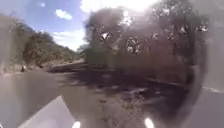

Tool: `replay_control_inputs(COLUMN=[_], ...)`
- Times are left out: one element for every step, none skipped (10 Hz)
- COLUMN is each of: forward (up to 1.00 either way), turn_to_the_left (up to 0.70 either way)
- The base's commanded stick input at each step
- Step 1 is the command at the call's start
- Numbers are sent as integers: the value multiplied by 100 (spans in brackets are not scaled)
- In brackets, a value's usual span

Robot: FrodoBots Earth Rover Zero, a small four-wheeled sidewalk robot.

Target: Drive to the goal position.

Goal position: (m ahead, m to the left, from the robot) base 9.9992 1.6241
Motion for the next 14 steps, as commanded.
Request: replay_control_inputs(forward=[50,50,50,50,50,50,50,50,50,50,50,50,50,50], turn_to_the_left=[0,0,16,50,50,48,28,12,45,50,50,50,50,50])
